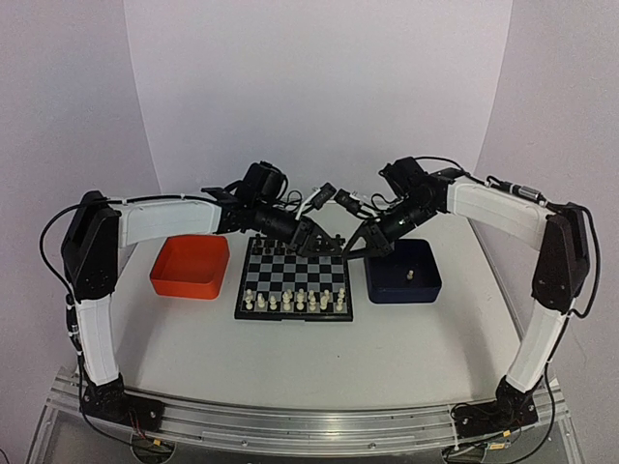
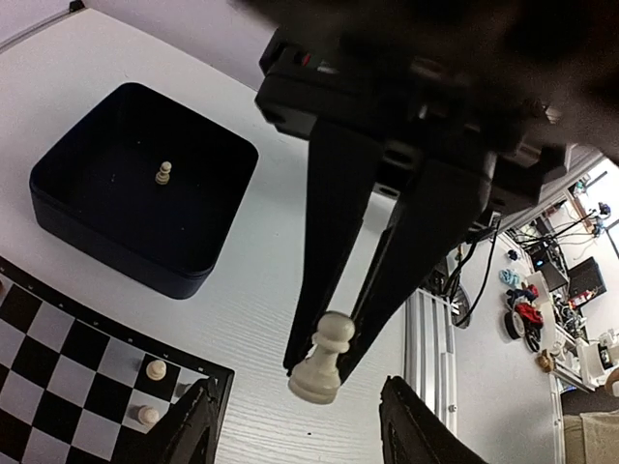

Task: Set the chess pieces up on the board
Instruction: Place the chess piece on the chessboard.

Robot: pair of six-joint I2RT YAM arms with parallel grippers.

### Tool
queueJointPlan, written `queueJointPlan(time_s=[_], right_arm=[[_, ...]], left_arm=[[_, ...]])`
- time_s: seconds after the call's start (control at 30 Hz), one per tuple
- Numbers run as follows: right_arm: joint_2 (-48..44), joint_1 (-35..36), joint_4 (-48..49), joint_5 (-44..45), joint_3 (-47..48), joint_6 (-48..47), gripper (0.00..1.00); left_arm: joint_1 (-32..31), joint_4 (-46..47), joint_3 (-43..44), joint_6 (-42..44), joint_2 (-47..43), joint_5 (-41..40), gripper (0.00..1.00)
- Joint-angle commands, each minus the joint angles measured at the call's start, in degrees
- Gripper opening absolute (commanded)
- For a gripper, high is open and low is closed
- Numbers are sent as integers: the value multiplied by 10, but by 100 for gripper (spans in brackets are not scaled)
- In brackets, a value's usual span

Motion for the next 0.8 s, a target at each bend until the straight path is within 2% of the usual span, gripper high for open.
queueJointPlan(time_s=[0.0,0.37,0.53,0.77], right_arm=[[-58,6,60,-31,-30,-7,0],[-75,15,95,-36,-66,-39,0],[-70,25,110,-9,-58,-41,0],[-66,31,128,10,-53,-32,0]], left_arm=[[16,138,-62,-86,-50,64,55],[42,262,-102,-191,-53,168,52],[42,241,-77,-194,-37,187,50],[41,228,-65,-198,-29,194,38]])
